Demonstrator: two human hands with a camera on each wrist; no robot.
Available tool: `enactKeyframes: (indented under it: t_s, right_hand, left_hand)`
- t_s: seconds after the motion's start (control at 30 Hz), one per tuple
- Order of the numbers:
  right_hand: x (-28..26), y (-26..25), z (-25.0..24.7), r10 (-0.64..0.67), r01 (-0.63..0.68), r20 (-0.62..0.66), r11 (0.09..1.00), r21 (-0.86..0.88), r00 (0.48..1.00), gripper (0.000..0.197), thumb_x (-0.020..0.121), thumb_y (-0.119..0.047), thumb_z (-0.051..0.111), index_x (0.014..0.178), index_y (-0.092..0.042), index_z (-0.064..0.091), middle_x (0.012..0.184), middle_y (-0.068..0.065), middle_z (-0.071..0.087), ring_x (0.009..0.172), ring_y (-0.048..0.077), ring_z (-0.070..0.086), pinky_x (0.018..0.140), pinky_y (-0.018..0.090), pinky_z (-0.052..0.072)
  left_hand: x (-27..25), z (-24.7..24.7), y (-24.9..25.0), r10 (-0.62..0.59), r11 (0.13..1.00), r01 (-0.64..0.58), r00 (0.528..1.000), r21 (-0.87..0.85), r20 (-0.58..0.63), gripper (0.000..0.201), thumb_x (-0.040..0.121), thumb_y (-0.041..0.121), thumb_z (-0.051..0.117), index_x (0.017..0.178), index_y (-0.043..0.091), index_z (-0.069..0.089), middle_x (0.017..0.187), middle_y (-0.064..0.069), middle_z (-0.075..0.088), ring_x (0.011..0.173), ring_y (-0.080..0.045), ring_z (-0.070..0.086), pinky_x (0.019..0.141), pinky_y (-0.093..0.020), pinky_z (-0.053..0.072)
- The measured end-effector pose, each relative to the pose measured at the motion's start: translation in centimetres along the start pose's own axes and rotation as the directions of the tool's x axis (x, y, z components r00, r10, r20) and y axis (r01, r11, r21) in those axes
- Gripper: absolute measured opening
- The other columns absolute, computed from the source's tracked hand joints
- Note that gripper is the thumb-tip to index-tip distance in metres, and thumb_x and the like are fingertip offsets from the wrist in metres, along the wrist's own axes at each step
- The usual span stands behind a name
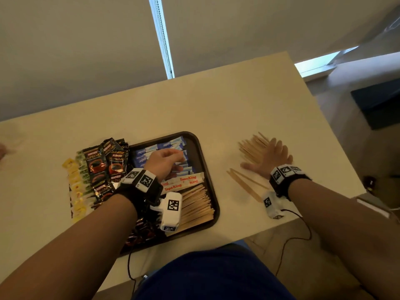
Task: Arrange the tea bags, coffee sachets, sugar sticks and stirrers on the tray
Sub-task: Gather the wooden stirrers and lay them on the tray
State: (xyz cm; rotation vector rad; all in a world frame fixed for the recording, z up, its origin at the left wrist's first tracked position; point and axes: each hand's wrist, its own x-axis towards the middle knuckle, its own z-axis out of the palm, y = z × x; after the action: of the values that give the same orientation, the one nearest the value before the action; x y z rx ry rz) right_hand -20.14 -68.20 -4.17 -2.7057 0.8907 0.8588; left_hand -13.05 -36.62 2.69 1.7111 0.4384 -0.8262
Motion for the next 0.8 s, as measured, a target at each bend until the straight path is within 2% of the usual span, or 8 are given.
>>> enactKeyframes:
  t_s: [0.1, 0.23, 0.33, 0.47, 0.57, 0.63, 0.73, 0.8]
  right_hand:
    - [0.4, -0.1, -1.0, -0.035, 0.037, -0.050, 0.998, 0.048, 0.998, 0.139, 0.053, -0.095, 0.055, 0.153, -0.011, 0.006, 0.155, 0.012, 0.021, 0.139, 0.036, 0.027, 0.113, 0.051, 0.029]
    - [-1.2, -0.9, -0.6, -0.212, 0.211, 0.001, 0.974, -0.087, 0.977, 0.143, 0.045, -0.092, 0.064, 0.149, -0.010, 0.012, 0.146, 0.011, 0.027, 0.132, 0.034, 0.033, 0.106, 0.047, 0.037]
    - [-2.6, -1.6, 0.9, -0.260, 0.261, 0.026, 0.951, -0.167, 0.965, 0.138, 0.045, -0.082, 0.075, 0.145, -0.009, 0.016, 0.140, 0.010, 0.028, 0.126, 0.033, 0.035, 0.103, 0.045, 0.040]
    - [-3.5, -2.4, 2.2, -0.253, 0.252, 0.015, 0.954, -0.163, 0.967, 0.097, 0.063, -0.059, 0.081, 0.131, -0.009, 0.033, 0.130, 0.010, 0.036, 0.118, 0.030, 0.039, 0.095, 0.041, 0.044]
    - [-3.7, -2.6, 2.5, -0.247, 0.250, 0.043, 0.966, -0.063, 0.968, 0.062, 0.079, -0.039, 0.073, 0.124, -0.008, 0.042, 0.126, 0.011, 0.043, 0.115, 0.029, 0.043, 0.094, 0.039, 0.046]
    - [-3.8, -2.7, 2.9, -0.265, 0.268, 0.069, 0.962, -0.045, 0.962, 0.046, 0.087, -0.027, 0.065, 0.123, -0.005, 0.045, 0.126, 0.014, 0.046, 0.115, 0.030, 0.046, 0.093, 0.037, 0.043]
    - [-4.0, -2.8, 3.5, -0.272, 0.278, 0.089, 0.958, -0.063, 0.958, 0.035, 0.091, -0.015, 0.056, 0.123, -0.002, 0.047, 0.127, 0.017, 0.048, 0.116, 0.033, 0.048, 0.092, 0.037, 0.043]
    - [-3.9, -3.1, 3.5, -0.278, 0.289, 0.107, 0.953, -0.096, 0.954, 0.037, 0.092, -0.015, 0.056, 0.124, -0.002, 0.045, 0.128, 0.017, 0.047, 0.117, 0.033, 0.048, 0.094, 0.037, 0.044]
  left_hand:
    - [0.6, 0.5, -0.1, -0.017, 0.999, 0.018, 1.000, 0.032, -0.005, 0.009, 0.096, 0.021, 0.065, 0.104, 0.018, 0.069, 0.102, -0.007, 0.074, 0.083, -0.022, 0.069, 0.067, -0.033, 0.051]
    - [0.9, 1.1, 0.0, -0.038, 0.999, 0.038, 0.999, 0.033, -0.002, 0.012, 0.096, 0.022, 0.064, 0.105, 0.017, 0.069, 0.102, -0.005, 0.074, 0.083, -0.020, 0.069, 0.071, -0.035, 0.052]
    - [1.0, 1.3, 0.0, -0.039, 0.999, 0.039, 0.999, 0.027, 0.015, 0.012, 0.097, 0.022, 0.063, 0.106, 0.016, 0.068, 0.101, -0.005, 0.073, 0.083, -0.020, 0.068, 0.075, -0.035, 0.053]
    - [1.0, 1.2, -0.1, -0.035, 0.999, 0.034, 0.999, 0.020, 0.019, 0.014, 0.097, 0.022, 0.063, 0.109, 0.016, 0.069, 0.101, -0.005, 0.074, 0.084, -0.019, 0.068, 0.077, -0.037, 0.055]
    - [0.9, 1.0, -0.4, -0.036, 0.999, 0.036, 0.999, 0.009, 0.031, 0.014, 0.097, 0.022, 0.063, 0.109, 0.016, 0.069, 0.101, -0.005, 0.073, 0.084, -0.019, 0.067, 0.073, -0.034, 0.054]
    - [0.8, 0.9, -0.5, -0.038, 0.999, 0.038, 0.999, 0.000, 0.037, 0.011, 0.097, 0.022, 0.063, 0.105, 0.016, 0.069, 0.100, -0.005, 0.073, 0.083, -0.020, 0.067, 0.071, -0.034, 0.053]
    - [0.6, 0.8, -0.6, -0.042, 0.999, 0.043, 0.998, -0.010, 0.052, 0.010, 0.097, 0.021, 0.063, 0.104, 0.016, 0.068, 0.099, -0.006, 0.072, 0.081, -0.020, 0.066, 0.070, -0.034, 0.052]
    - [0.5, 0.6, -0.6, -0.044, 0.999, 0.045, 0.998, -0.013, 0.054, 0.012, 0.097, 0.021, 0.063, 0.106, 0.015, 0.068, 0.100, -0.006, 0.072, 0.080, -0.019, 0.067, 0.069, -0.033, 0.052]
